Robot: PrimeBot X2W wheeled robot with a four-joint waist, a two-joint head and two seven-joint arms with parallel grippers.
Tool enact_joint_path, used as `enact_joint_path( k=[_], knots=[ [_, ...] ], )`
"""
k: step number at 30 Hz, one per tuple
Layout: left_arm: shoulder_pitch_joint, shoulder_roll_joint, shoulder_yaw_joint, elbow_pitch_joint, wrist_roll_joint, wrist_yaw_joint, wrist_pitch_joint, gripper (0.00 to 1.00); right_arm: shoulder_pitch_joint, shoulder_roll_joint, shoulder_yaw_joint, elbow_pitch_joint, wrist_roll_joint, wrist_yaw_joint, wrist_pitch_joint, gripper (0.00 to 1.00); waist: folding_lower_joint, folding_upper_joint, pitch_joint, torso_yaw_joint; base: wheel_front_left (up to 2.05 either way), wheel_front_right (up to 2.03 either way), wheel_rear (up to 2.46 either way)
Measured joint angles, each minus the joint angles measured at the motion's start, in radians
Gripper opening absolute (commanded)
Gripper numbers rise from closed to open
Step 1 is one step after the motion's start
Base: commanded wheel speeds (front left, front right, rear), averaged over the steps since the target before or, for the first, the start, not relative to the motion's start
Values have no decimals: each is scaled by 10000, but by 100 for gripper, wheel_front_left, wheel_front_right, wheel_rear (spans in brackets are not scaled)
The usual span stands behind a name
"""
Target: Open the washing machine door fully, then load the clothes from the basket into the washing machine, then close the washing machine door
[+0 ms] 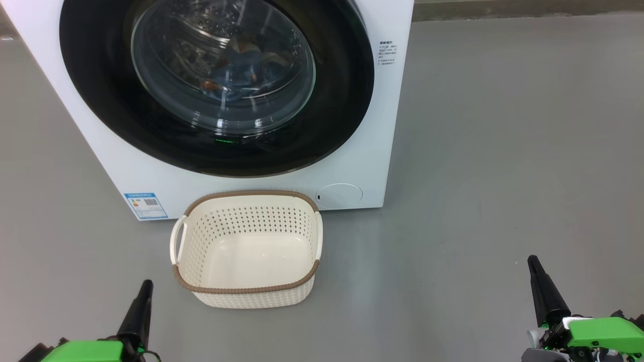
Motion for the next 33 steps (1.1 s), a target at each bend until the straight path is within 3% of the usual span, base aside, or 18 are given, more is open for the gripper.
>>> enact_joint_path(
  k=[33],
  knots=[
    [0, 0, 17, 0, 0, 0, 12, 0, 0, 0, 0, 0, 0, 0, 0, 0, 0, 0, 0, 0, 0, 0, 0]
  ],
)
